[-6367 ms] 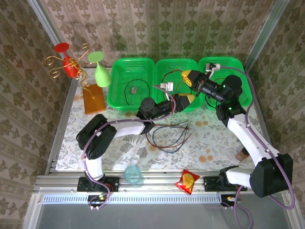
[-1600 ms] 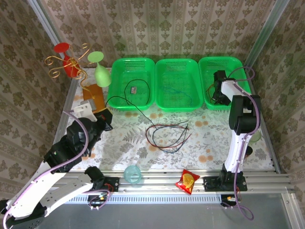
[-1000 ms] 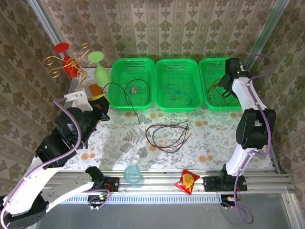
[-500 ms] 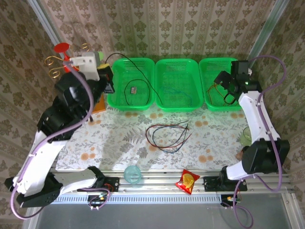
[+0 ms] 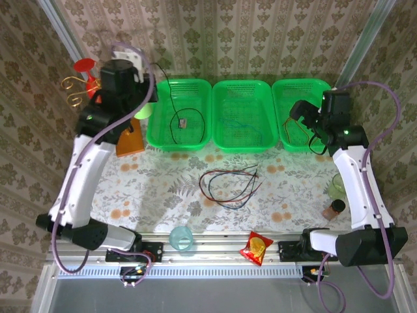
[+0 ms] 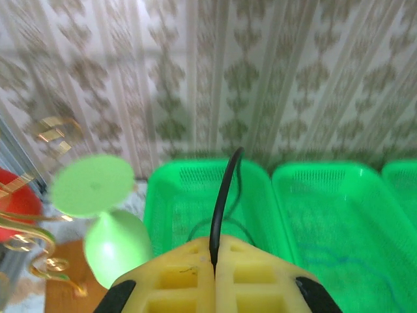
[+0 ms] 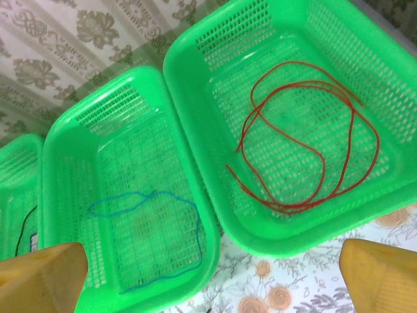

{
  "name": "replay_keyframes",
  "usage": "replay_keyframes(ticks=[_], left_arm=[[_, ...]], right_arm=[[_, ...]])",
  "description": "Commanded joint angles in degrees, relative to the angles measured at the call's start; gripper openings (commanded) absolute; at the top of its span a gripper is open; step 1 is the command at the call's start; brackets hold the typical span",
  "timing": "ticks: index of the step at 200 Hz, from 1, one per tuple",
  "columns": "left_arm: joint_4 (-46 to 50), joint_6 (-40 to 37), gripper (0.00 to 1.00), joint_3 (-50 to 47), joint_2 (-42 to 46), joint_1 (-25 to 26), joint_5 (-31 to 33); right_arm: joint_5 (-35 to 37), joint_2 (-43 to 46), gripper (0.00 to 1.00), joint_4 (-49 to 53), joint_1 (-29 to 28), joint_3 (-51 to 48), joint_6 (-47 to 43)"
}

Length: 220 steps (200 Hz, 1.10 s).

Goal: Untangle the cables

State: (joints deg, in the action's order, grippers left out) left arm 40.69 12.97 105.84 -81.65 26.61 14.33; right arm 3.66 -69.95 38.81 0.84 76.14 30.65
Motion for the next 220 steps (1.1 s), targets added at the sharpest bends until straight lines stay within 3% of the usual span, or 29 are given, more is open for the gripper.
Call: replay_keyframes(ticks=[1, 38, 85, 132, 152, 165, 172, 187, 220], left_arm=[[-1.51, 0.51, 0.0, -6.68, -8.24, -0.07, -4.79], [6.14, 0.99, 0.0, -0.42, -25.62, -2.92, -9.62], [26.31, 1.77, 0.0, 22.85, -49.57, -6.41, -16.22], [25.53, 1.74, 0.0, 25.41, -53.6, -8.0, -19.94], [26.78, 1.03, 0.17, 26.17, -53.07, -7.43, -20.55], [27.15, 0.62, 0.49, 26.43, -51.88, -6.81, -18.96], [27.07, 0.35, 0.57, 26.52, -51.05, -6.55, -18.48], [26.26, 0.17, 0.63, 26.53, -48.85, -5.93, -17.69], [25.62, 0.98, 0.62, 26.42, -42.79, -3.7, -13.06]], right_arm=[[-3.99, 3.14, 1.0, 0.09, -0.43, -3.33, 1.84], [-4.78, 7.68, 1.0, 2.43, -1.72, -7.18, 2.06], [-4.51, 13.23, 1.0, 5.3, -2.32, -10.08, 2.13], [-4.64, 14.41, 1.0, 6.52, -2.68, -10.53, 2.81], [-4.18, 14.49, 1.0, 6.92, -3.55, -11.12, 3.93], [-4.1, 14.41, 1.0, 7.58, -4.35, -11.38, 4.63], [-4.12, 14.49, 1.0, 7.74, -4.97, -11.67, 4.73], [-3.89, 14.47, 1.0, 7.75, -6.55, -12.24, 5.09], [-3.31, 15.47, 1.0, 8.06, -9.46, -15.41, 7.94]])
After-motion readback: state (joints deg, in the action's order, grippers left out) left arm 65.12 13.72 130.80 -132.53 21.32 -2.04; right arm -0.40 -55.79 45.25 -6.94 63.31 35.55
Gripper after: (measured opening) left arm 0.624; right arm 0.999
